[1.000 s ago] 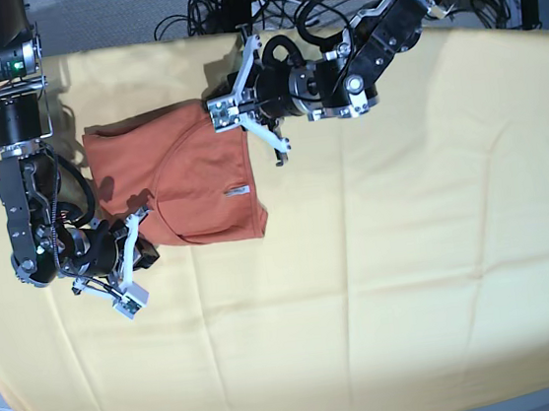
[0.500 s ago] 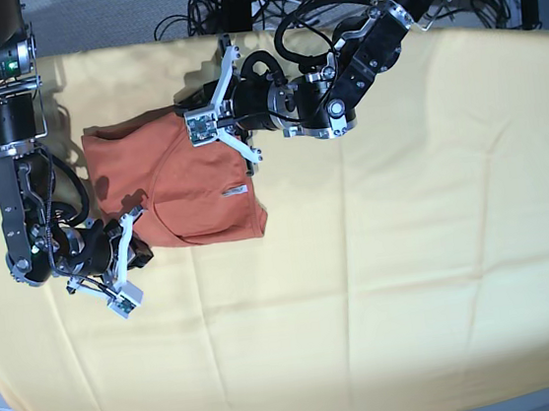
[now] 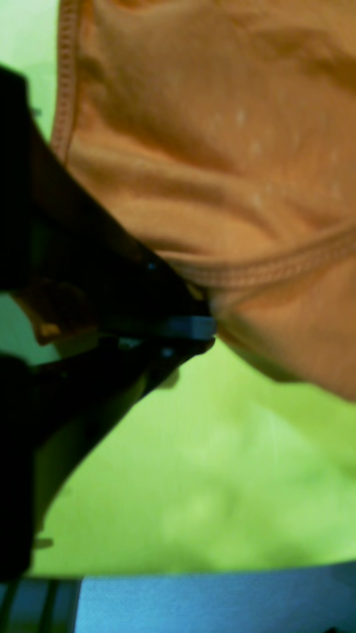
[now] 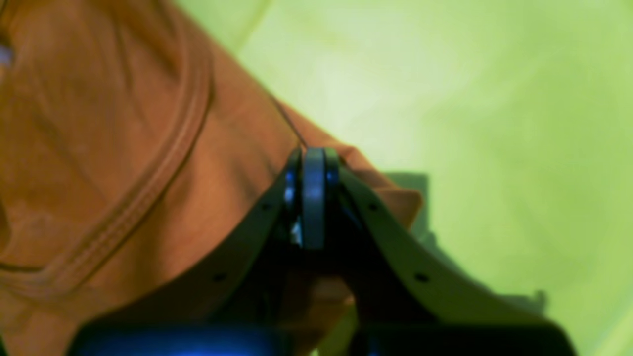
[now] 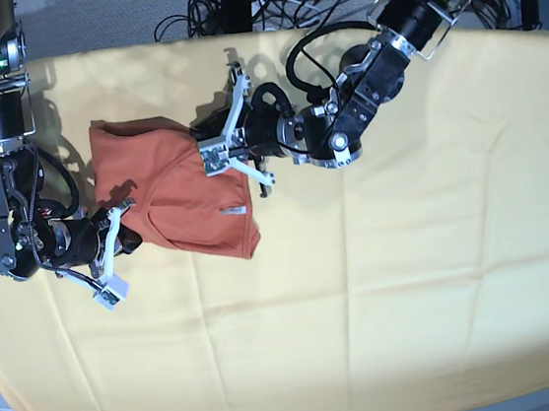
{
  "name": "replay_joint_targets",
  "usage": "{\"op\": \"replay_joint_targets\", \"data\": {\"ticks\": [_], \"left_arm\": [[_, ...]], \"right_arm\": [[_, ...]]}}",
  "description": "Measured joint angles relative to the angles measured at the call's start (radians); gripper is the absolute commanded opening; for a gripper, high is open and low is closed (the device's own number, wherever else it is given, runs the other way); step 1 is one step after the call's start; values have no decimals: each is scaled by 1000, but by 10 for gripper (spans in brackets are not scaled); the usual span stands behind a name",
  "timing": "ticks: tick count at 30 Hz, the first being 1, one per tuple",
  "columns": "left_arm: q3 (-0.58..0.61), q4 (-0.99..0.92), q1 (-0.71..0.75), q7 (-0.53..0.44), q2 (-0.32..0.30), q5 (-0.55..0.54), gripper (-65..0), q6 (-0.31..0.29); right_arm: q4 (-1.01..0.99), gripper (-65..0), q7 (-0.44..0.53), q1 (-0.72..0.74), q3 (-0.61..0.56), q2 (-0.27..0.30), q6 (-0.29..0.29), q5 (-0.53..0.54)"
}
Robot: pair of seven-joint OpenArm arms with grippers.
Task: Fold the T-shirt properly
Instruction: 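Tuck and square the bundle edges with both grippers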
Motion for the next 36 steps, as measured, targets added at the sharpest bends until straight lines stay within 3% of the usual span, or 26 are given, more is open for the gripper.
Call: {"op": "replay_joint_targets", "data": {"ticks": [10, 16, 20, 26, 29, 33, 36], "left_arm": [[0, -127, -117, -56, 0, 8, -650, 0], [0, -253, -182, -255, 5, 124, -650, 0], [0, -329, -224, -330, 22, 190, -650, 68], [0, -336, -288, -283, 27, 229, -650, 72], [-18, -330, -317, -208, 25, 203, -650, 76], [-85, -283, -317, -98, 14, 11, -650, 71], [-169, -249, -316, -6, 0, -172, -650, -4]], "right_arm": [[178, -650, -18, -151, 1, 47, 0, 15], [356, -650, -28, -259, 3, 120, -70, 15], [386, -650, -4, -340, 26, 111, -100, 16], [431, -650, 3, -368, 171, 108, -150, -7], [432, -650, 26, -368, 274, 109, -177, -10], [432, -650, 92, -423, 321, 109, -192, -17], [424, -650, 119, -457, 314, 102, -185, -8]]}}
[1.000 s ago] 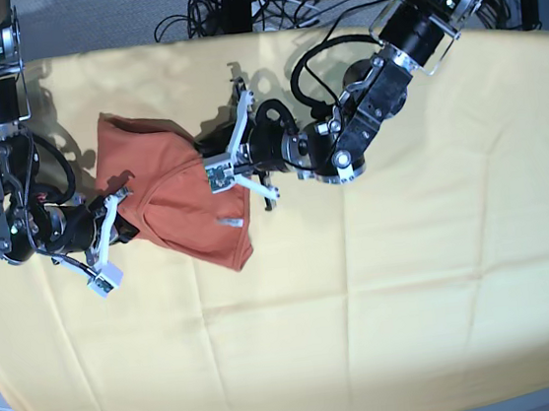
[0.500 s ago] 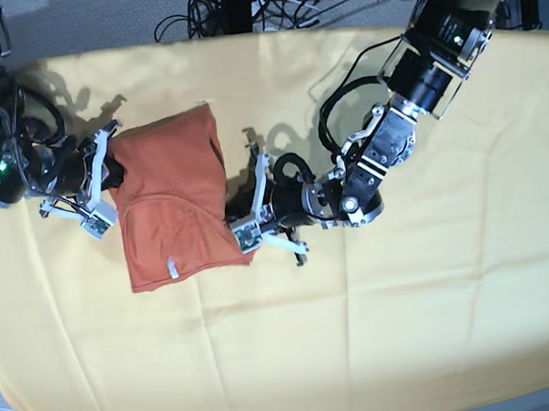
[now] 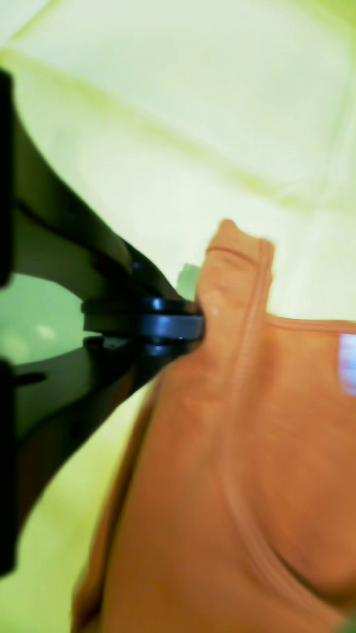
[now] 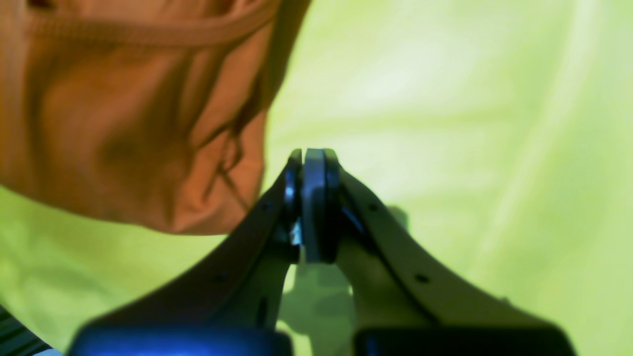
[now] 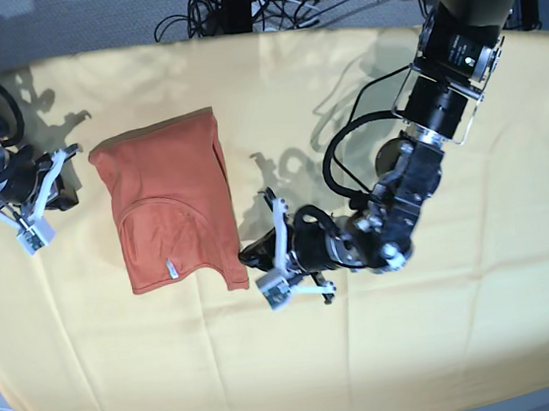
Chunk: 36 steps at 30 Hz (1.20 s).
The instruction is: Fold the T-shirt properly
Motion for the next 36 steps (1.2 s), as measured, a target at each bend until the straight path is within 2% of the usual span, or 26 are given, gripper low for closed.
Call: {"op": "replay_joint_targets", "data": {"ticks": [4, 6, 9, 14, 18, 20, 24, 26, 29, 31, 33, 35, 36], "left_arm": [[-156, 8, 0, 194, -5, -267, -650, -1], [-243, 8, 14, 278, -6, -349, -650, 0], [-330, 9, 55, 307, -25, -452, -650, -1], [-362, 6, 106, 314, -84, -467, -650, 0], [-360, 7, 137, 309, -126, -504, -650, -1], [-360, 7, 157, 309, -158, -513, -650, -1], [-361, 6, 176, 322, -206, -519, -650, 0], [-360, 7, 174, 311, -229, -559, -650, 0], [-360, 8, 174, 334, -269, -633, -650, 0], [-360, 12, 176, 401, -303, -725, -650, 0], [-362, 19, 190, 462, -339, -847, -650, 0], [-362, 36, 210, 502, -365, -949, -650, 0], [-361, 49, 222, 528, -373, -954, -650, 0]], "right_arm": [[-49, -650, 3, -4, 1, -31, 46, 5], [-73, -650, -6, -5, 1, -61, 60, 6], [-98, -650, -38, -5, 1, -105, 102, 5], [-98, -650, -54, -4, 2, -127, 140, 13], [-98, -650, -172, -5, 2, -132, 159, 177], [-98, -650, -201, -20, 2, -131, 159, 252], [-79, -650, -208, -70, 4, -132, 174, 279], [-79, -650, -205, -62, 26, -135, 174, 278], [-78, -650, -129, -60, 95, -134, 176, 288], [-77, -650, -132, -61, 159, -134, 180, 354], [-77, -650, -161, -64, 219, -135, 179, 500], [-77, -650, -241, -63, 275, -135, 181, 626], [-77, -650, -292, -64, 305, -135, 181, 704]]}}
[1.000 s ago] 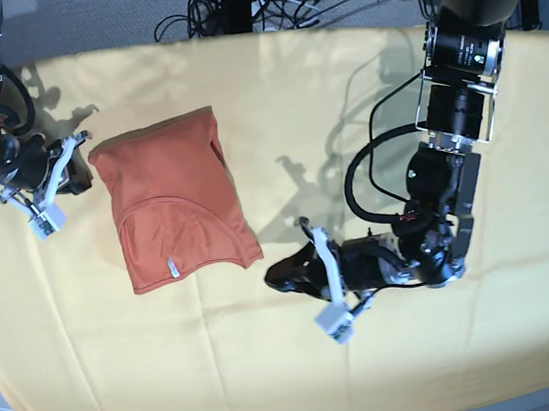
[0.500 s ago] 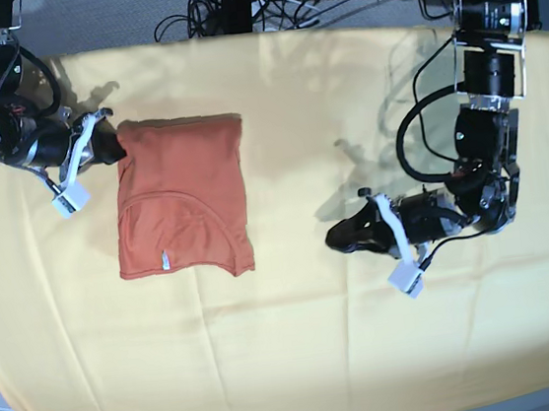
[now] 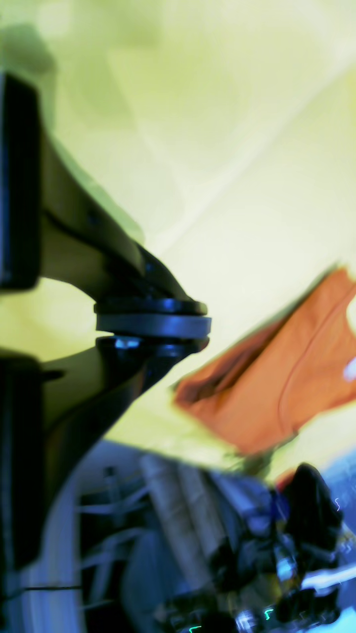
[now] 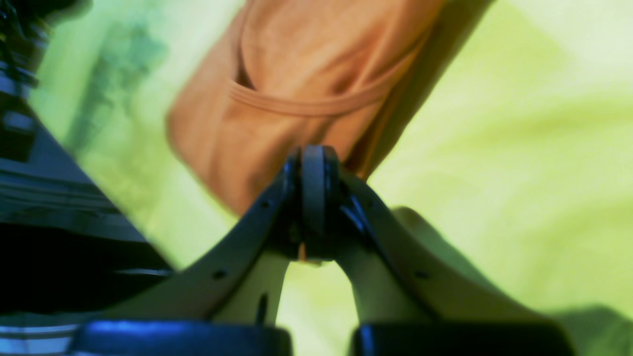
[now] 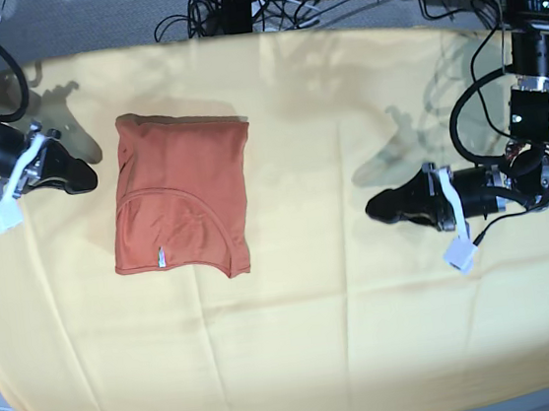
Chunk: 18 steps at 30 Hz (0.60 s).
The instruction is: Fold the T-shirt properly
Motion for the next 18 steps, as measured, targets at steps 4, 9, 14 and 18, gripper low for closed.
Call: {"op": "replay_joint_targets", "data": {"ticks": [4, 9, 14, 18], "left_arm": [[-14, 96, 84, 66, -46, 10, -650, 0], [-91, 347, 268, 92, -110, 8, -650, 0], [-280, 587, 459, 123, -152, 1, -650, -3], [-445, 698, 656, 148, -154, 9, -650, 27]], "right_arm": [[7, -650, -119, -14, 71, 0, 0, 1], [65, -650, -114, -124, 114, -3, 1, 2], [212, -650, -116, -291, 193, -2, 2, 0], [330, -650, -107, -438, 268, 3, 2, 8]]}}
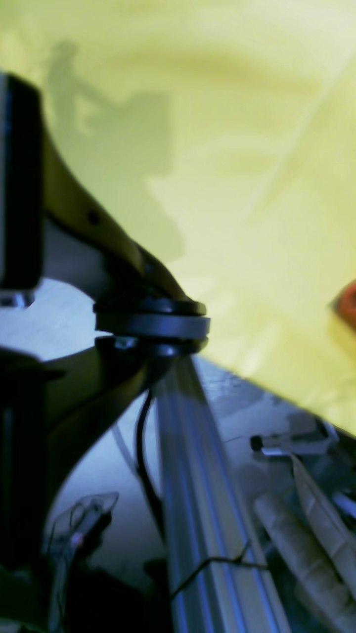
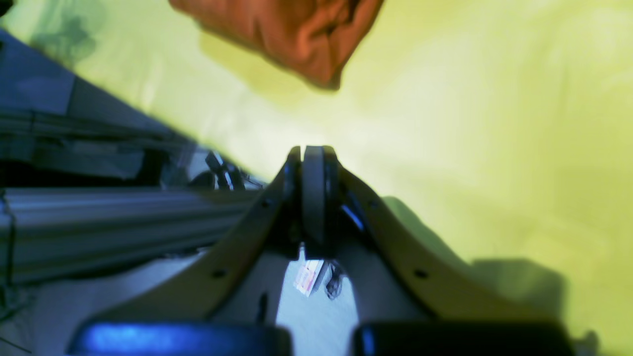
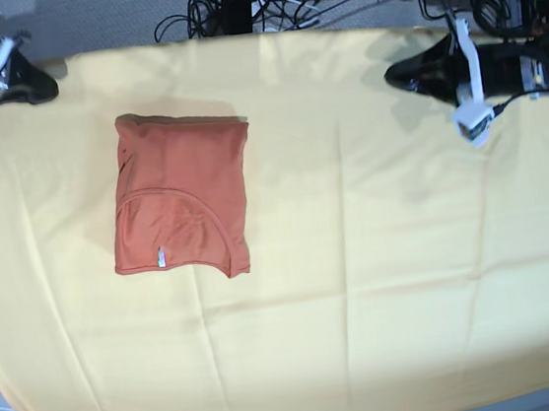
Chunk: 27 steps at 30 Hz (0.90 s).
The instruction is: Fold the T-shirt properly
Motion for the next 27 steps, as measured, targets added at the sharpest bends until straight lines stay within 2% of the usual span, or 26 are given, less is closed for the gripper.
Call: {"op": "replay_joint_targets", "data": {"ticks": [5, 8, 10, 12, 15, 17, 20, 22, 27], "left_arm": [[-152, 69, 243, 8, -1, -4, -650, 8], [-210, 69, 415, 11, 10, -1, -650, 27], [-225, 69, 529, 4, 38, 7, -650, 29], [-221, 68, 623, -2, 87, 58, -650, -14], [-202, 61, 720, -60, 172, 127, -650, -27], [-177, 40, 747, -103, 212, 167, -650, -27], [-119, -34, 759, -137, 263, 240, -650, -28], [-64, -106, 750, -193, 291, 277, -650, -30], [69, -325, 676, -312, 317, 420, -650, -29]], "right_arm": [[27, -650, -4, -169, 37, -1, 1, -5], [27, -650, 2, -262, 38, -32, 1, 0], [26, -650, 2, -342, 26, -62, 1, 0], [8, -650, -1, -409, -5, -88, 1, 2], [-54, -650, 2, -440, -87, -110, 0, 5], [-104, -650, 48, -438, -159, -108, -1, -70], [-198, -650, 194, -429, -264, -107, 0, -229], [-262, -650, 270, -414, -332, -108, -2, -328], [-449, -650, 356, -301, -479, -108, 0, -520]]}}
